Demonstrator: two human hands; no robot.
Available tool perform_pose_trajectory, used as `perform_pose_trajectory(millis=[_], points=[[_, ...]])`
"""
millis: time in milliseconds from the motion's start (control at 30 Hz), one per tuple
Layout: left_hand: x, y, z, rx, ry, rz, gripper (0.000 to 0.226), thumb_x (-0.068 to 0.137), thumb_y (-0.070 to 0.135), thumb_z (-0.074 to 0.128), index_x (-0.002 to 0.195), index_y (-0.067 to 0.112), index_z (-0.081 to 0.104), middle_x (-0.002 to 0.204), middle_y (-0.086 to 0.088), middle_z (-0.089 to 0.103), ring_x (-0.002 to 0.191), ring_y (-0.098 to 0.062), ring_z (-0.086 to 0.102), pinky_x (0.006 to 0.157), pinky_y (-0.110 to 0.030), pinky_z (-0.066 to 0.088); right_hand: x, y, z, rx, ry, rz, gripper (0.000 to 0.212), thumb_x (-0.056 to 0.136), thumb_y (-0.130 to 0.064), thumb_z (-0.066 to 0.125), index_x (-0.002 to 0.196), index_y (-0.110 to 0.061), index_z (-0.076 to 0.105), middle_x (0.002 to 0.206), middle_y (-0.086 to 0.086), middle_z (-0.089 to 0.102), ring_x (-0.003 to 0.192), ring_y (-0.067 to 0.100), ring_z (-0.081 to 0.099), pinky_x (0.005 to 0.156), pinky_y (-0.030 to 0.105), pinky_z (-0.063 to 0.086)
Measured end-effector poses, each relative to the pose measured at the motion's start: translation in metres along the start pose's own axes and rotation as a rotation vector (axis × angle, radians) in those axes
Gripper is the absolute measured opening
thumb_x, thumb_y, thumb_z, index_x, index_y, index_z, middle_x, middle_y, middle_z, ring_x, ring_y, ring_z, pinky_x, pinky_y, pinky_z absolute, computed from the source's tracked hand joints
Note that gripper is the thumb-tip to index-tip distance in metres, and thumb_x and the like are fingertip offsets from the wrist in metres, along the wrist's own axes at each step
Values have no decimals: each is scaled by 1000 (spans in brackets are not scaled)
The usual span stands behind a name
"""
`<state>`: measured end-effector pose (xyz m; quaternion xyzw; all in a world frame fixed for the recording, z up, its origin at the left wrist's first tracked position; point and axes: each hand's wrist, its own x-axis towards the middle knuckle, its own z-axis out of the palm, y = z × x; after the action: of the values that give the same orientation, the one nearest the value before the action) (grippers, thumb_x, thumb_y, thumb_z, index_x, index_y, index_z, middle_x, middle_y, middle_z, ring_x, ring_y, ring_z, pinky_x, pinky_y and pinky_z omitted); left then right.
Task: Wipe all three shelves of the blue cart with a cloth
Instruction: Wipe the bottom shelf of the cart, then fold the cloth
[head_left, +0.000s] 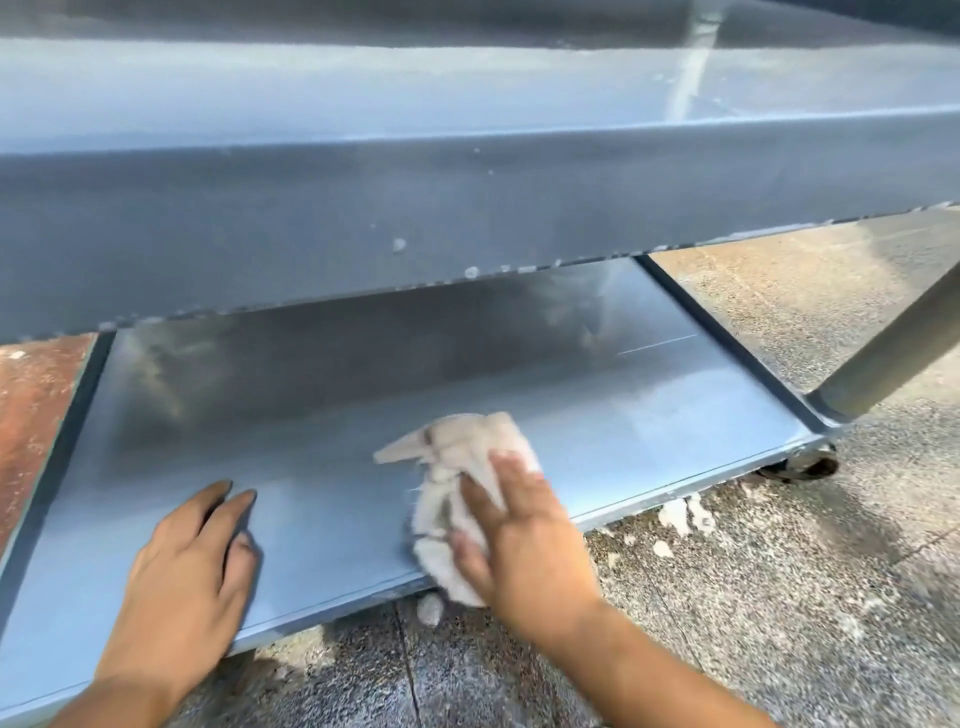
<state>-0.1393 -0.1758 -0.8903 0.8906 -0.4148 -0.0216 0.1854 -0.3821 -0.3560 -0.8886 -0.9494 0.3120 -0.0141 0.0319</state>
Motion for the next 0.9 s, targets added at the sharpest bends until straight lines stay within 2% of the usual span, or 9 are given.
perform_pose_trajectory(millis=[33,167,300,400,467,567,634,767,901], points=[[1,0,0,2,1,-6,55,91,41,27,130,17,58,139,-9,51,126,-33,45,104,-53,42,-8,28,-2,39,46,88,53,99,-54,48,143,-26,55,154,17,43,144,37,38,115,58,32],[0,2,1,15,-4,-7,51,91,39,31,130,20,56,140,-7,50,126,-32,43,102,-55,41,-31,138,-12,45,99,404,55,102,-54,31,137,-25,61,149,18,51,133,35,53,102,50,49],[1,5,0,18,-11,-2,52,90,40,30,130,18,56,140,-7,50,126,-33,44,101,-55,42,-39,214,-22,11,108,594,53,101,-53,32,142,-26,52,153,18,45,137,38,48,102,58,46],[1,6,0,45,-33,10,51,90,37,32,130,16,55,139,-9,50,124,-34,45,99,-55,43,-39,240,-32,-9,102,673,47,94,-44,40,127,-18,61,129,26,59,111,44,63,85,65,56],[1,6,1,73,-54,8,48,90,32,36,129,12,57,138,-12,51,123,-36,47,99,-54,44,-36,240,-41,8,41,714,49,93,-42,35,120,-13,63,114,23,63,103,40,62,88,59,57],[2,10,-1,90,-48,-13,38,90,15,52,125,4,60,136,-21,53,120,-43,52,99,-55,47,-36,213,-47,-2,30,715,50,96,-41,29,107,-10,68,103,20,70,109,38,62,100,54,52],[4,15,-2,83,-69,-19,38,87,6,59,124,-1,60,135,-24,53,120,-44,52,101,-55,47,-40,176,-44,54,40,683,52,98,-38,31,114,-7,71,107,20,72,112,35,63,107,47,48],[5,21,-13,82,-242,-53,55,93,20,51,144,3,43,154,-17,35,142,-33,33,117,-43,32,-56,65,-35,304,52,433,40,99,-35,48,134,-20,61,139,7,55,127,29,52,106,41,47],[7,12,-33,71,-475,11,60,97,27,46,152,7,29,163,-11,16,150,-24,17,121,-29,17,-52,-45,-22,397,-68,183,48,103,-45,40,146,-27,51,155,4,42,138,22,46,111,21,38]])
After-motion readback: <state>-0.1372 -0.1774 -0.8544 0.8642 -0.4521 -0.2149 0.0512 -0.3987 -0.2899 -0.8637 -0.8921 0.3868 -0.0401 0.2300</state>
